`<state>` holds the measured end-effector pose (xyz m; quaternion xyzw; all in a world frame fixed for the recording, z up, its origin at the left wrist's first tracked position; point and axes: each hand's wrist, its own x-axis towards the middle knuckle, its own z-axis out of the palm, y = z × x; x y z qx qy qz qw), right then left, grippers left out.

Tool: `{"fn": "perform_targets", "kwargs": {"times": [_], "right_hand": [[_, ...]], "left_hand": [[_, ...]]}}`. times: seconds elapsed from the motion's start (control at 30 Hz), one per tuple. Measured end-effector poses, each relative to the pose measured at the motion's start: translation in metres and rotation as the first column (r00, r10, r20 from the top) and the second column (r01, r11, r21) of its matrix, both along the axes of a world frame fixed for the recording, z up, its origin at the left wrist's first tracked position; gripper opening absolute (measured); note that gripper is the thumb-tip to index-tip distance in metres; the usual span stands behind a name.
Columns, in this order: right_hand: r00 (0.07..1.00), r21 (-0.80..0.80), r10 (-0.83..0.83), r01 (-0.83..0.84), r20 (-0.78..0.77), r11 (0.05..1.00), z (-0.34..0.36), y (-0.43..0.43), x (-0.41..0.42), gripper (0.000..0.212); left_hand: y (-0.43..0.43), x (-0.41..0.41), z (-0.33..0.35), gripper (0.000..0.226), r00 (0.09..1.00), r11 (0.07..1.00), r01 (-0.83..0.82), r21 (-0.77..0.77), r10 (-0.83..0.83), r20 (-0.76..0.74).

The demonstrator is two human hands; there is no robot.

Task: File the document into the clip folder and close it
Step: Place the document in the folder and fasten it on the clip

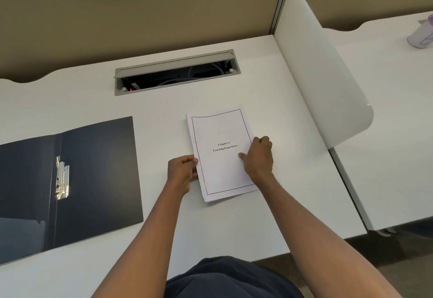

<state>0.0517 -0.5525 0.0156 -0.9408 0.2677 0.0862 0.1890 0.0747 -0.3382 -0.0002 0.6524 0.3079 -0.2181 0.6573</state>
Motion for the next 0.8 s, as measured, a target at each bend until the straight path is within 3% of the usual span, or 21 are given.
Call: {"fn": "perform_targets", "kwargs": {"times": [0.17, 0.4, 0.53, 0.63, 0.7, 0.8], "right_hand": [[1.000, 0.065, -0.016, 0.016, -0.010, 0.998, 0.004, -0.002, -0.002, 0.055], [0.990, 0.334, -0.115, 0.080, 0.086, 0.939, 0.012, 0.006, 0.004, 0.064], [0.979, 0.528, -0.182, 0.109, 0.088, 0.842, 0.016, 0.032, 0.010, 0.054], [0.976, 0.698, -0.205, 0.095, 0.075, 0.710, 0.018, 0.061, 0.012, 0.018], [0.976, 0.797, -0.211, 0.081, 0.060, 0.599, 0.020, 0.080, 0.013, 0.025], [0.984, 0.820, -0.166, 0.043, 0.064, 0.571, 0.023, 0.109, 0.014, 0.032]], "left_hand": [[0.007, 0.000, 0.001, 0.009, 1.000, 0.999, 0.000, -0.052, 0.001, 0.016], [0.045, 0.007, 0.005, 0.018, 1.000, 0.993, -0.019, -0.117, 0.021, 0.022], [0.084, 0.011, 0.009, 0.017, 0.999, 0.988, -0.031, -0.150, 0.036, 0.029], [0.119, 0.012, 0.012, 0.016, 0.998, 0.989, -0.050, -0.139, 0.056, 0.041], [0.144, 0.011, 0.014, 0.014, 0.997, 0.993, -0.051, -0.111, 0.057, 0.052], [0.181, 0.008, 0.018, 0.012, 0.996, 0.996, -0.050, -0.072, 0.054, 0.064]]}}
